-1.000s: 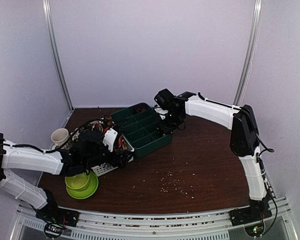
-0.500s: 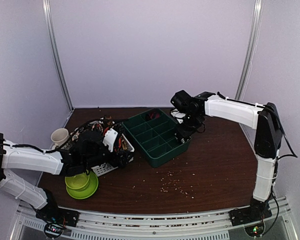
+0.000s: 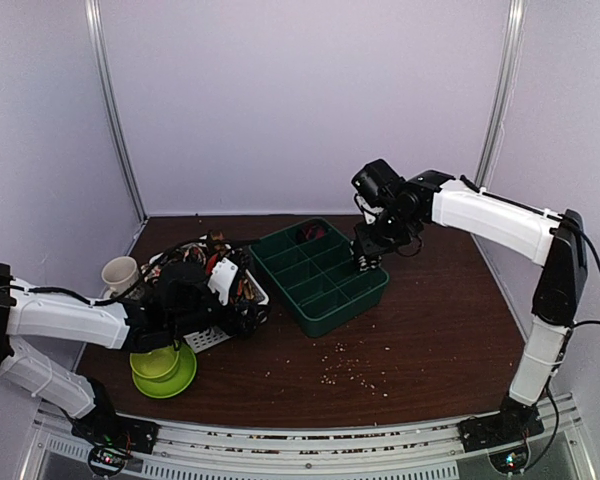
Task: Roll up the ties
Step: Move the storage box to the center of the board, then place the tie in the storage box.
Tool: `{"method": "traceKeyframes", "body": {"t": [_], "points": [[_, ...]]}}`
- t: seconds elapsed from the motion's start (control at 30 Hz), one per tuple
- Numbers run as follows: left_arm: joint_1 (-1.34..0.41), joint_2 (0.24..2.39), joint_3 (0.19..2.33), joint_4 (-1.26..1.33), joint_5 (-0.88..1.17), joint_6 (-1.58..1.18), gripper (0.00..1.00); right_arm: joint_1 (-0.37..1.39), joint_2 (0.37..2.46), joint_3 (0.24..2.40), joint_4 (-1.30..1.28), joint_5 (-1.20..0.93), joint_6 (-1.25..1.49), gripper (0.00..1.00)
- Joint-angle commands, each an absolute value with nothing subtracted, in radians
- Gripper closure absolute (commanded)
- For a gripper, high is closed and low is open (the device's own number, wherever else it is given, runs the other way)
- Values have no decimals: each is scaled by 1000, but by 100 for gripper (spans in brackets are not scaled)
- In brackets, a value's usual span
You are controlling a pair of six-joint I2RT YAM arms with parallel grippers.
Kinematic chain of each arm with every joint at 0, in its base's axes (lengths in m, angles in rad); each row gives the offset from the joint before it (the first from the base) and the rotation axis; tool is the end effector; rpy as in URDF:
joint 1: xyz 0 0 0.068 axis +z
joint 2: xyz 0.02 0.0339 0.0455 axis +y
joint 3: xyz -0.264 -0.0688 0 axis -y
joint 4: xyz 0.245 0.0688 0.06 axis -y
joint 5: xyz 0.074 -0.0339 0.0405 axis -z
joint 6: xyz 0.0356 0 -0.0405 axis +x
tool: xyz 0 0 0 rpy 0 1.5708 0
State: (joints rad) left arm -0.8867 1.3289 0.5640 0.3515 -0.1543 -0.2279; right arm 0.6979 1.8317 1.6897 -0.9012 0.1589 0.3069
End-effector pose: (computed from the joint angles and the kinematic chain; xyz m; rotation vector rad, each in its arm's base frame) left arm 0.1781 -0.2097 0.1996 0.5573 1.9457 -0.5658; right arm 0.3056 0.2489 0.2990 -0.4503 2.5618 0.1568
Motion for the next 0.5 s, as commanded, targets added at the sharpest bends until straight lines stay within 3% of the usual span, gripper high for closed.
{"method": "traceKeyframes", "body": {"t": [0.0,0.27,0.47], "points": [[-879,1300,562,412,-158,-226,2,687,1723,1712,-852,168,641,100],[-879,1287,546,433,-161,-237,2,610,1708,1673,-906,-56,976,100],[-878,1283,530,445,-163,-247,2,596,1727,1646,-905,-94,1090,100]]}}
